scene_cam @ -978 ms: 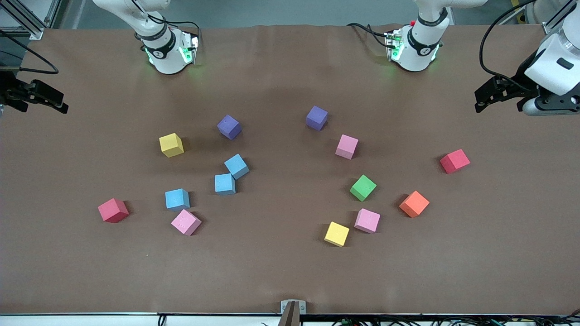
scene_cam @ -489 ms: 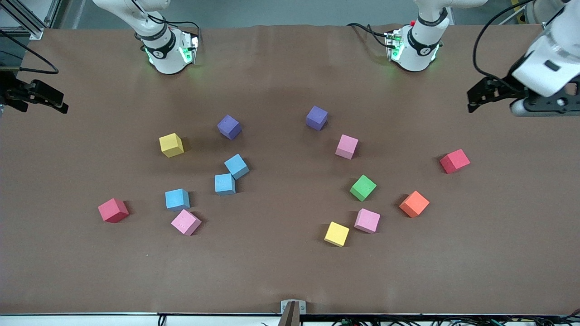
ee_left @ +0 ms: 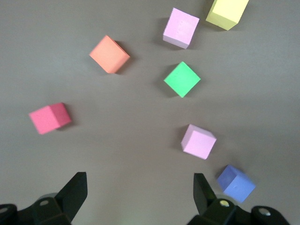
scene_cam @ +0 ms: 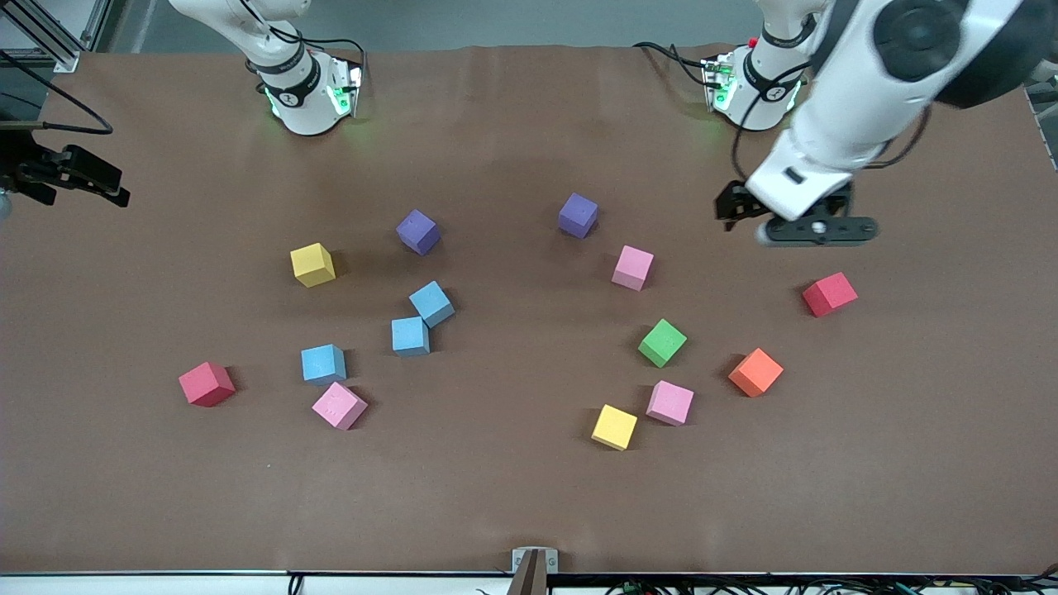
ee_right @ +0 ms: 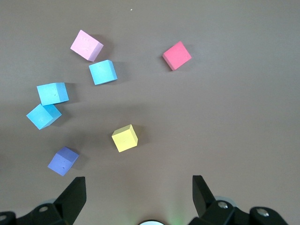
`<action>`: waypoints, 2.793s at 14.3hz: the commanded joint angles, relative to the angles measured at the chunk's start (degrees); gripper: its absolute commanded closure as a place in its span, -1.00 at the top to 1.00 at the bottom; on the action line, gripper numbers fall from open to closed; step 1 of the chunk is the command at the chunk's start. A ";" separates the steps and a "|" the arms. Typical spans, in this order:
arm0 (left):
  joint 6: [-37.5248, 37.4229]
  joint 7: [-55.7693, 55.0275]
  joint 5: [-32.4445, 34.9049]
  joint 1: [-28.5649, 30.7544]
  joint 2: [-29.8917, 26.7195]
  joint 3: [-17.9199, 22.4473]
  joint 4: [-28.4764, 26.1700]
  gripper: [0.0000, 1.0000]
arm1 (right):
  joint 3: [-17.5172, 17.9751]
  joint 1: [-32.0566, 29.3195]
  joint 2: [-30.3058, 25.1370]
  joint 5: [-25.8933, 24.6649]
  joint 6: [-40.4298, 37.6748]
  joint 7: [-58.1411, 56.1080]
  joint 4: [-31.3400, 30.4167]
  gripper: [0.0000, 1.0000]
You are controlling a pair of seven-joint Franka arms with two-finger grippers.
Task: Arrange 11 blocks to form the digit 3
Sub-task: 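Reach the left gripper and the right gripper toward the two purple blocks, then grasp a purple block with each gripper and lift them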
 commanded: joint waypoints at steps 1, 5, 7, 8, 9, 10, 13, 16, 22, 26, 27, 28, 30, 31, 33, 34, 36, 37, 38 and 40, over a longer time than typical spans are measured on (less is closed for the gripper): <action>6.81 -10.41 0.01 0.37 0.21 -5.03 -6.50 1.00 | 0.27 1.66 0.53 -0.44 0.43 0.18 -0.46 1.00; 17.27 -27.02 0.10 -0.33 1.70 -12.24 -15.38 1.00 | 0.27 6.48 3.43 -0.43 2.97 0.18 -0.46 1.00; 19.48 -38.77 0.10 -0.59 3.29 -15.75 -17.06 1.00 | 0.27 8.60 5.19 -0.17 3.16 0.18 -0.46 1.00; 21.84 -46.24 0.10 -0.86 4.42 -17.16 -18.11 1.00 | 0.27 10.17 5.37 -0.17 2.46 0.18 -0.73 1.00; 23.95 -53.10 0.10 -1.73 6.26 -18.48 -18.56 1.00 | 0.36 12.10 5.89 0.00 2.98 0.26 -1.34 1.00; 25.28 -58.47 0.10 -3.22 8.28 -18.58 -18.56 1.00 | 0.36 14.39 5.98 0.70 3.24 0.18 -1.78 1.00; 29.06 -68.95 0.89 -5.25 12.95 -18.58 -19.00 1.00 | 0.36 20.45 5.90 1.15 6.92 0.26 -5.63 1.00; 33.80 -78.19 3.08 -6.92 15.50 -18.58 -21.80 1.00 | 0.44 24.06 5.81 1.32 12.81 0.26 -12.13 1.00; 43.48 -85.85 3.88 -8.94 19.55 -18.32 -26.03 1.00 | 0.45 30.13 4.50 3.26 29.14 -0.61 -26.45 1.00; 43.57 -89.37 7.73 -8.86 22.45 -18.23 -25.60 0.99 | 0.45 32.95 4.40 3.26 36.19 -10.16 -34.37 1.00; 43.57 -90.60 8.79 -8.60 23.15 -18.06 -25.16 0.96 | 0.45 33.65 3.88 3.26 38.55 -12.11 -36.74 1.00; 43.57 -91.83 9.15 -8.59 24.29 -18.06 -24.11 0.94 | 0.45 33.83 3.09 3.26 41.10 -13.35 -38.94 1.00; 43.49 -92.98 9.33 -8.77 25.18 -17.97 -22.96 0.91 | 0.45 34.62 2.91 3.34 45.59 -16.68 -42.99 1.00; 43.49 -93.07 9.50 -8.42 25.09 -17.97 -22.78 0.91 | 0.45 34.80 2.82 3.34 47.44 -17.57 -44.66 1.00; 43.31 -93.07 9.68 -8.33 24.65 -17.97 -22.78 0.91 | 0.45 35.50 2.82 3.34 51.56 -19.41 -48.43 1.00; 43.22 -93.07 9.68 -8.33 24.48 -17.97 -22.78 0.92 | 0.45 36.20 2.91 3.34 52.89 -19.60 -49.76 1.00; 42.70 -93.16 9.68 -8.24 23.17 -17.97 -22.87 0.92 | 0.45 37.08 3.17 3.34 53.52 -19.60 -51.52 1.00; 42.43 -93.16 9.68 -8.24 23.16 -17.97 -22.87 0.92 | 0.53 37.26 3.35 3.34 53.61 -19.60 -52.49 1.00; 42.43 -93.33 9.68 -8.59 23.50 -17.97 -22.78 0.92 | 0.53 37.26 3.52 3.34 54.13 -19.69 -53.19 1.00; 42.52 -93.42 10.81 -8.77 24.73 -17.97 -22.78 0.86 | 0.53 37.35 4.05 3.34 56.67 -19.69 -54.86 1.00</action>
